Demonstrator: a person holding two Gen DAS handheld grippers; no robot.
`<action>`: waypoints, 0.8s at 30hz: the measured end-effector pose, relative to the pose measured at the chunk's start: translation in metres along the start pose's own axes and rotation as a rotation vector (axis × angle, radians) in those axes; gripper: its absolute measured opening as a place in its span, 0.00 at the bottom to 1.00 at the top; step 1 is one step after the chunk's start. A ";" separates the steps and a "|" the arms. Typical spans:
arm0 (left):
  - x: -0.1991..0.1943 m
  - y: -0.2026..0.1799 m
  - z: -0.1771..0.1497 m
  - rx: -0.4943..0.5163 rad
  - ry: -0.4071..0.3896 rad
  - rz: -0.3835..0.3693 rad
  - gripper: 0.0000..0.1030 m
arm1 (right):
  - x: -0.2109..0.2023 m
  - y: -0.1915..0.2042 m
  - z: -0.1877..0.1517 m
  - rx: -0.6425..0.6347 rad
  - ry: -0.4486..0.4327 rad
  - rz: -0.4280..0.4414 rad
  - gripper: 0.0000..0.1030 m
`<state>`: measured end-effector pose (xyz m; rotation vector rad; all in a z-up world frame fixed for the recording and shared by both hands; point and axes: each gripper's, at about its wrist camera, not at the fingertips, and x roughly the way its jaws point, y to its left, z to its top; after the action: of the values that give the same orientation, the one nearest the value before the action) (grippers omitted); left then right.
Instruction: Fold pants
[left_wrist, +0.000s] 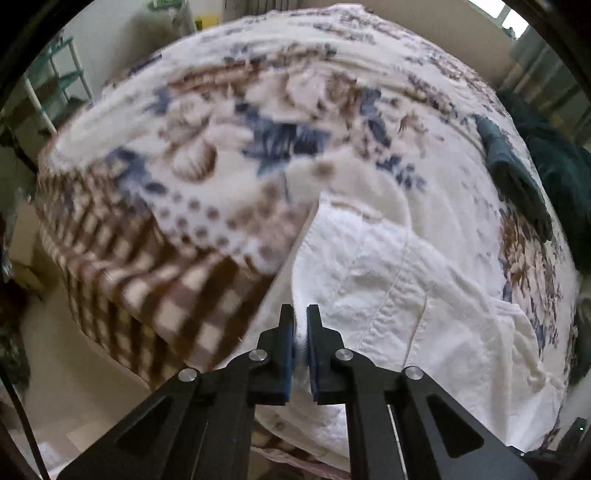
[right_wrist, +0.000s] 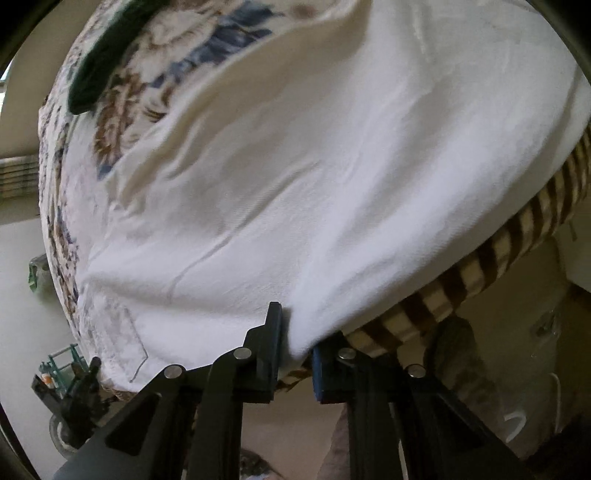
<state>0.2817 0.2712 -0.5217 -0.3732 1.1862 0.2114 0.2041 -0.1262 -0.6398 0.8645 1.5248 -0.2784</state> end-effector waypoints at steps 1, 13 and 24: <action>-0.004 0.004 0.003 -0.009 -0.004 0.017 0.05 | -0.004 0.001 -0.003 0.001 -0.003 0.011 0.14; -0.010 -0.013 -0.013 0.085 0.086 0.194 0.35 | 0.025 -0.026 0.008 0.015 0.120 0.102 0.78; -0.016 -0.252 -0.111 0.466 0.121 0.086 0.91 | -0.119 -0.184 0.067 0.285 -0.269 0.078 0.85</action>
<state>0.2691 -0.0034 -0.4991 0.0744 1.3295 -0.0178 0.1241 -0.3368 -0.5983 1.0624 1.2149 -0.5422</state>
